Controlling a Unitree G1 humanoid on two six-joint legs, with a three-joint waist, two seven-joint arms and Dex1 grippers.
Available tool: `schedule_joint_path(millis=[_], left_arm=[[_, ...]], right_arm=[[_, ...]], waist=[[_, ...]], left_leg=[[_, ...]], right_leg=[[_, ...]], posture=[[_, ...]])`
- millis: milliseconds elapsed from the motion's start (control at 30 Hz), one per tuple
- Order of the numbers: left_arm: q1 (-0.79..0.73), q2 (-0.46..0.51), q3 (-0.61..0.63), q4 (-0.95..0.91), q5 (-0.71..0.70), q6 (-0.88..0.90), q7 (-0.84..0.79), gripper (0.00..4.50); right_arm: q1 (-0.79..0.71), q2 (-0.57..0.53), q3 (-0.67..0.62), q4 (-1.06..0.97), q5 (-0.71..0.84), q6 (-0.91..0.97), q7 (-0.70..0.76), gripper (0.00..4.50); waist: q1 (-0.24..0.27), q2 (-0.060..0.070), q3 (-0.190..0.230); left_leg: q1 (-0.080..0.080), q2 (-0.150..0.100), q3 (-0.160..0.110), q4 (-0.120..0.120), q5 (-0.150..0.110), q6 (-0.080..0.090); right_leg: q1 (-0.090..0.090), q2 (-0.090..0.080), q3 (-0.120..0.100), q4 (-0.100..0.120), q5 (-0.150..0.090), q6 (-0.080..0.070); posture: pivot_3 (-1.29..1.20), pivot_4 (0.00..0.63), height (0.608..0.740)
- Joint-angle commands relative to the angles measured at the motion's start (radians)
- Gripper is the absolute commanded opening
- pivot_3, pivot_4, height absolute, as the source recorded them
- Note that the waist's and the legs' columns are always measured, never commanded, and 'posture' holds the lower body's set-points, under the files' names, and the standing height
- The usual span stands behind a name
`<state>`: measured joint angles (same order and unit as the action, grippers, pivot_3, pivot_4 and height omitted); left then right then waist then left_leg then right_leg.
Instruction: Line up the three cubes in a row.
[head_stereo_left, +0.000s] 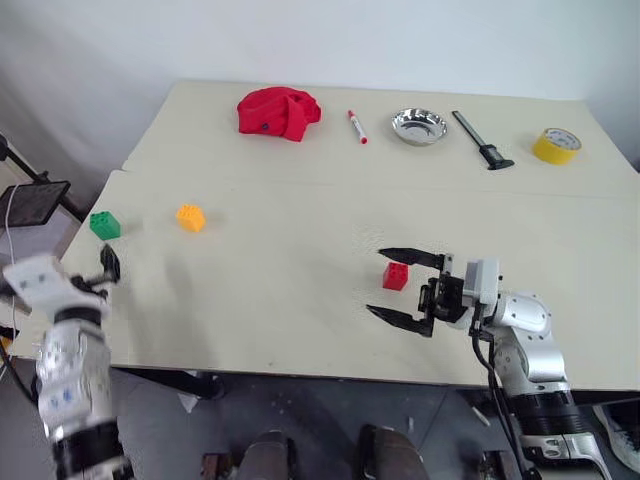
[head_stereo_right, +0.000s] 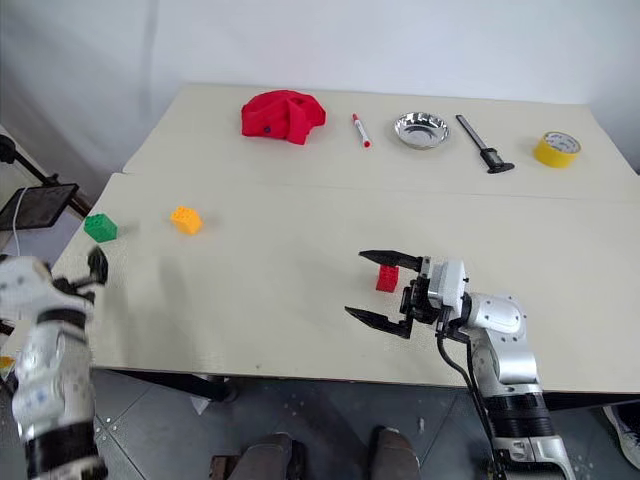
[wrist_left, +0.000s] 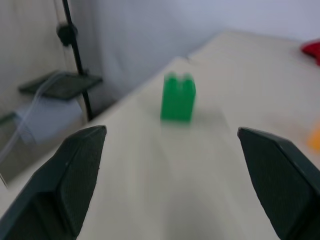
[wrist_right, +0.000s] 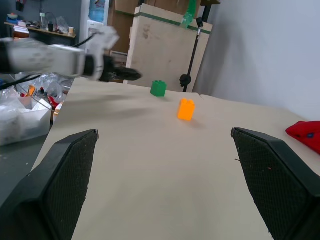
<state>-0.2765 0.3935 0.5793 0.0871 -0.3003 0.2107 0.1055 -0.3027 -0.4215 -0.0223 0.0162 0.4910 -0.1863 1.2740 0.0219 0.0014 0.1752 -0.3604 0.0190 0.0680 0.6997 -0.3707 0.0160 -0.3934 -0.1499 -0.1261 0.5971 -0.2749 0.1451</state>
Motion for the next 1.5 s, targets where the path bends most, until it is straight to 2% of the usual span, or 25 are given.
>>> schedule_joint_path(millis=[33, 133, 400, 767, 933, 1033, 1133, 1267, 1333, 1367, 1433, 1500], left_arm=[[-0.115, 0.029, -0.029, 0.157, 0.071, -0.014, 0.074, 4.5], [-0.228, 0.054, -0.065, 0.32, 0.113, -0.05, 0.09, 4.5], [-0.389, 0.128, -0.103, 0.601, 0.169, -0.148, 0.139, 4.5], [-0.47, 0.188, -0.124, 0.781, 0.148, -0.213, 0.073, 4.5], [-0.497, 0.214, -0.133, 0.853, 0.136, -0.227, -0.003, 3.36], [-0.496, 0.226, -0.141, 0.87, 0.14, -0.237, -0.042, 2.45], [-0.468, 0.221, -0.14, 0.841, 0.132, -0.235, -0.063, 1.52], [-0.386, 0.2, -0.104, 0.685, 0.037, -0.267, -0.224, 1.47], [-0.325, 0.214, -0.088, 0.583, -0.026, -0.293, -0.358, 1.47], [-0.264, 0.239, -0.064, 0.46, -0.132, -0.264, -0.532, 1.47], [-0.167, 0.27, -0.028, 0.212, -0.368, -0.105, -0.798, 1.47], [-0.089, 0.339, -0.097, 0.043, -0.448, 0.064, -0.933, 1.47]], right_arm=[[-0.014, 0.0, 0.024, -0.033, 0.01, 0.017, -0.001, 4.46], [-0.028, 0.007, 0.038, -0.048, 0.005, 0.029, -0.026, 4.46], [0.007, -0.005, 0.037, -0.095, 0.006, 0.049, -0.075, 4.46], [0.049, -0.005, 0.038, -0.138, -0.003, 0.053, -0.149, 4.46], [0.051, -0.002, 0.041, -0.138, -0.011, 0.047, -0.17, 4.5], [0.057, 0.001, 0.045, -0.14, -0.014, 0.045, -0.176, 4.5], [0.064, 0.003, 0.05, -0.146, -0.016, 0.044, -0.182, 4.5], [0.071, 0.001, 0.046, -0.152, -0.019, 0.041, -0.191, 4.5], [0.078, -0.005, 0.034, -0.157, -0.018, 0.041, -0.196, 4.5], [0.088, -0.018, 0.017, -0.162, -0.016, 0.041, -0.201, 4.5], [0.107, -0.041, -0.015, -0.171, -0.01, 0.04, -0.206, 4.5], [0.126, -0.069, -0.052, -0.174, 0.003, 0.048, -0.207, 4.5]], waist=[[-0.002, 0.0, 0.0], [-0.009, 0.0, 0.0], [-0.023, -0.001, 0.0], [-0.023, -0.002, 0.001], [-0.024, -0.002, 0.001], [-0.025, -0.002, 0.001], [-0.024, -0.002, 0.001], [-0.026, -0.002, 0.001], [-0.026, -0.002, 0.001], [-0.027, -0.002, 0.001], [-0.033, -0.002, 0.001], [-0.032, -0.003, 0.001]], left_leg=[[0.0, 0.0, 0.0, 0.0, 0.0, 0.0], [0.001, 0.0, 0.002, -0.002, 0.0, -0.001], [-0.001, 0.001, 0.006, -0.002, 0.0, -0.001], [-0.001, 0.001, 0.006, -0.002, 0.0, -0.001], [-0.001, 0.0, 0.006, -0.002, 0.0, -0.001], [-0.001, 0.0, 0.006, -0.002, 0.0, -0.001], [-0.001, 0.0, 0.006, -0.002, 0.0, -0.001], [-0.001, 0.001, 0.006, -0.002, 0.0, -0.001], [-0.001, 0.001, 0.006, -0.002, 0.0, -0.001], [-0.001, 0.001, 0.007, -0.002, 0.0, -0.001], [-0.001, 0.002, 0.008, -0.002, -0.001, -0.002], [-0.002, 0.003, 0.007, -0.002, -0.001, -0.002]], right_leg=[[0.0, 0.0, 0.0, 0.0, 0.0, 0.0], [-0.001, 0.0, -0.003, 0.0, 0.0, 0.0], [0.0, 0.0, -0.007, -0.001, 0.0, 0.0], [0.0, 0.0, -0.007, -0.001, 0.0, 0.0], [0.0, 0.0, -0.007, 0.0, 0.0, 0.0], [0.0, 0.0, -0.007, 0.0, 0.0, 0.0], [0.0, 0.0, -0.007, 0.0, 0.0, 0.0], [0.0, 0.0, -0.007, 0.0, 0.0, 0.0], [0.0, 0.0, -0.007, 0.0, 0.0, 0.0], [-0.001, 0.0, -0.007, 0.0, 0.0, 0.0], [-0.002, 0.001, -0.006, 0.0, 0.0, 0.0], [-0.002, 0.001, -0.006, -0.001, 0.0, 0.0]], posture=[[0.0, 0.15, 0.74], [0.0, 0.15, 0.74], [0.0, 0.15, 0.74], [0.0, 0.15, 0.74], [0.0, 0.15, 0.74], [0.0, 0.15, 0.74], [0.0, 0.15, 0.74], [0.0, 0.15, 0.74], [0.0, 0.15, 0.74], [0.0, 0.15, 0.74], [0.0, 0.15, 0.74], [0.0, 0.15, 0.74]])
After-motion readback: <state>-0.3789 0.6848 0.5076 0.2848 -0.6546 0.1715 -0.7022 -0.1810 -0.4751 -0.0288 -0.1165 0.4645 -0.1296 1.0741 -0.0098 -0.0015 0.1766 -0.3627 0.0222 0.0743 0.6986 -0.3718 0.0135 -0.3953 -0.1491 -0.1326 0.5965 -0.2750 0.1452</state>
